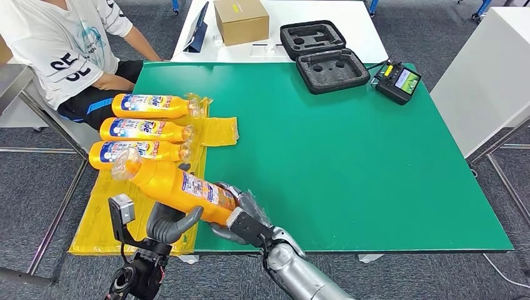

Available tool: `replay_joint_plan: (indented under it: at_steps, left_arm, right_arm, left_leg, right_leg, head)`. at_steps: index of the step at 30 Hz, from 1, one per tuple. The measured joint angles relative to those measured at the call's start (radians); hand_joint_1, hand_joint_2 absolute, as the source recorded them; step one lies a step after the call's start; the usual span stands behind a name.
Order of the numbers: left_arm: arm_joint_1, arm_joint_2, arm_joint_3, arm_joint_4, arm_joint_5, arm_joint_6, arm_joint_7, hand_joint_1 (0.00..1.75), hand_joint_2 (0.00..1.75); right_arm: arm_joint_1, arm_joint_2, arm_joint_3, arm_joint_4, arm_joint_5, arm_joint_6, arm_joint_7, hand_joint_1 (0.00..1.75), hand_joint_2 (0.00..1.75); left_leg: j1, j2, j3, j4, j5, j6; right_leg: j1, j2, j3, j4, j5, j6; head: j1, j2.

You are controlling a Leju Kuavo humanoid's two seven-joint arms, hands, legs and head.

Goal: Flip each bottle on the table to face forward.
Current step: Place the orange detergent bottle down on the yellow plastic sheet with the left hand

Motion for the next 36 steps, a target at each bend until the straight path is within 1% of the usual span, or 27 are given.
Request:
replay_joint_plan:
  at_steps: [5,12,18,19,20,22,23,24,29,36]
  left_arm:
    - [-0.021,0.009,-0.018,0.024,0.020,-0.015,0.012,0.00,1.75]
    - [-0.024,0.021,-0.032,0.035,0.032,-0.021,0.012,0.00,1.75]
    - [-0.030,0.029,-0.041,0.043,0.038,-0.019,0.002,0.02,1.75]
    - [-0.031,0.029,-0.041,0.044,0.039,-0.019,-0.001,0.24,1.75]
    - [-0.033,0.030,-0.042,0.044,0.039,-0.019,-0.003,0.61,1.75]
    - [-0.037,0.031,-0.043,0.044,0.039,-0.018,-0.006,1.47,1.75]
    - [-0.038,0.031,-0.043,0.044,0.039,-0.018,-0.008,1.68,1.75]
    - [-0.038,0.031,-0.044,0.044,0.040,-0.017,-0.012,1.75,1.75]
    - [-0.037,0.032,-0.046,0.044,0.054,-0.015,-0.038,1.75,1.75]
    - [-0.036,0.033,-0.046,0.044,0.060,-0.012,-0.046,1.75,1.75]
  right_arm:
    - [0.015,0.001,0.022,0.006,-0.005,-0.004,0.000,1.75,1.75]
    - [0.022,0.000,0.030,0.017,-0.013,-0.002,0.000,1.75,1.75]
    - [0.022,0.002,0.046,0.035,0.017,0.003,0.000,1.75,1.75]
    - [0.023,0.002,0.049,0.038,0.021,0.003,0.000,1.75,1.75]
    - [0.023,0.004,0.051,0.041,0.023,0.003,0.000,1.75,1.75]
    - [0.023,0.006,0.052,0.045,0.024,0.004,0.000,1.75,1.75]
    - [0.023,0.007,0.052,0.047,0.025,0.004,0.000,1.75,1.75]
    - [0.023,0.007,0.052,0.049,0.027,0.004,0.000,1.75,1.75]
    - [0.022,0.009,0.052,0.054,0.046,0.004,0.000,1.75,1.75]
    - [0.022,0.010,0.052,0.055,0.059,0.003,0.000,1.75,1.75]
  left_leg:
    - [0.000,0.000,0.000,0.000,0.000,0.000]
    - [0.000,0.000,0.000,0.000,0.000,0.000]
    - [0.000,0.000,0.000,0.000,0.000,0.000]
    - [0.000,0.000,0.000,0.000,0.000,0.000]
    - [0.000,0.000,0.000,0.000,0.000,0.000]
    - [0.000,0.000,0.000,0.000,0.000,0.000]
    - [0.000,0.000,0.000,0.000,0.000,0.000]
    - [0.000,0.000,0.000,0.000,0.000,0.000]
    - [0.000,0.000,0.000,0.000,0.000,0.000]
    - [0.000,0.000,0.000,0.000,0.000,0.000]
  right_leg:
    - [0.000,0.000,0.000,0.000,0.000,0.000]
    - [0.000,0.000,0.000,0.000,0.000,0.000]
    - [0.000,0.000,0.000,0.000,0.000,0.000]
    - [0.000,0.000,0.000,0.000,0.000,0.000]
    - [0.000,0.000,0.000,0.000,0.000,0.000]
    - [0.000,0.000,0.000,0.000,0.000,0.000]
    - [0.000,0.000,0.000,0.000,0.000,0.000]
    - [0.000,0.000,0.000,0.000,0.000,0.000]
    - [0.000,0.000,0.000,0.000,0.000,0.000]
    - [0.000,0.000,0.000,0.000,0.000,0.000]
  head:
    - [0.000,0.000]
    - [0.000,0.000]
    - [0.000,0.000]
    - [0.000,0.000]
    - [0.000,0.000]
    - [0.000,0.000]
    - [0.000,0.000]
    - [0.000,0.000]
    - [0.000,0.000]
    - [0.000,0.000]
